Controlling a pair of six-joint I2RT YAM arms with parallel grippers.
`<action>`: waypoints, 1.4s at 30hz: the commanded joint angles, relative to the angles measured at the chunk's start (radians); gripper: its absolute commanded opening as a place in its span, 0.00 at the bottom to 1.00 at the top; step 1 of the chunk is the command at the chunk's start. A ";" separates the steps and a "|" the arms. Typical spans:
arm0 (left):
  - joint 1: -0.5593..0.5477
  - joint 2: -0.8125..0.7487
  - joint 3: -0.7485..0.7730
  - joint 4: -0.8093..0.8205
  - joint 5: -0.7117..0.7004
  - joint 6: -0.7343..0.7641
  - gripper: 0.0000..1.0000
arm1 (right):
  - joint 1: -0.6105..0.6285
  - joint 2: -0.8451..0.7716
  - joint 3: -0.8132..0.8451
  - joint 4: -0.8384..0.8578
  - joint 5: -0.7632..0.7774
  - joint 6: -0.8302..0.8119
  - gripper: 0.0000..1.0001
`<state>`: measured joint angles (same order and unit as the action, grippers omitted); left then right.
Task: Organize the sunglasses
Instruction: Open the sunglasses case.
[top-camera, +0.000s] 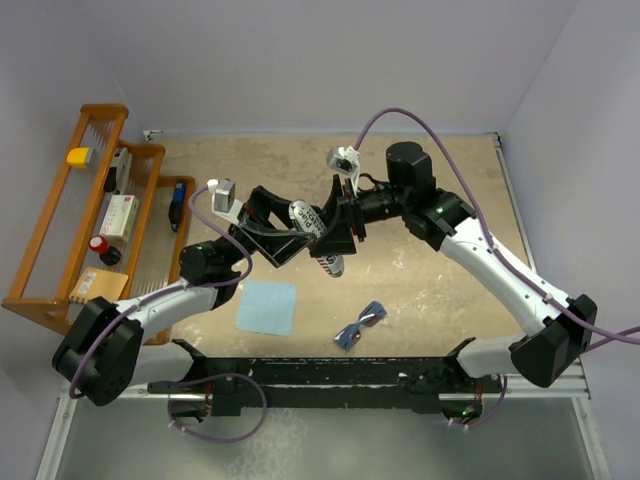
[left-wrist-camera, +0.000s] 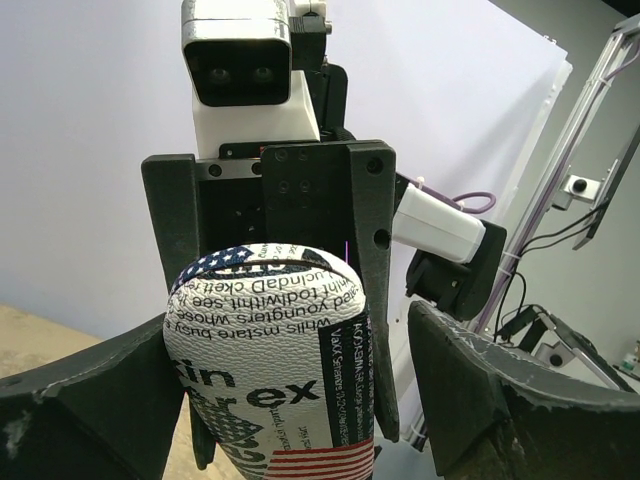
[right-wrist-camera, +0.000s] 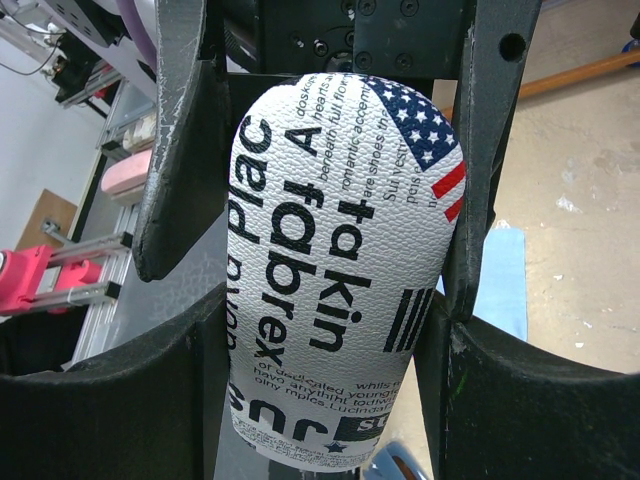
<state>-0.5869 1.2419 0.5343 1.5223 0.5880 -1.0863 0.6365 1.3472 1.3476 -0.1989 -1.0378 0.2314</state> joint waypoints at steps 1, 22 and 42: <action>-0.006 0.019 -0.007 0.098 0.040 -0.029 0.81 | 0.001 0.005 0.082 0.055 0.010 -0.030 0.00; -0.005 0.016 -0.005 0.025 0.063 0.012 0.64 | 0.001 -0.020 0.078 0.037 -0.020 -0.043 0.00; -0.005 -0.094 0.016 -0.100 0.078 0.081 0.39 | 0.000 -0.050 0.024 0.155 -0.041 0.063 0.00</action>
<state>-0.5827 1.2053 0.5312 1.4559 0.5800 -1.0527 0.6376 1.3502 1.3628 -0.2104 -1.0393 0.2169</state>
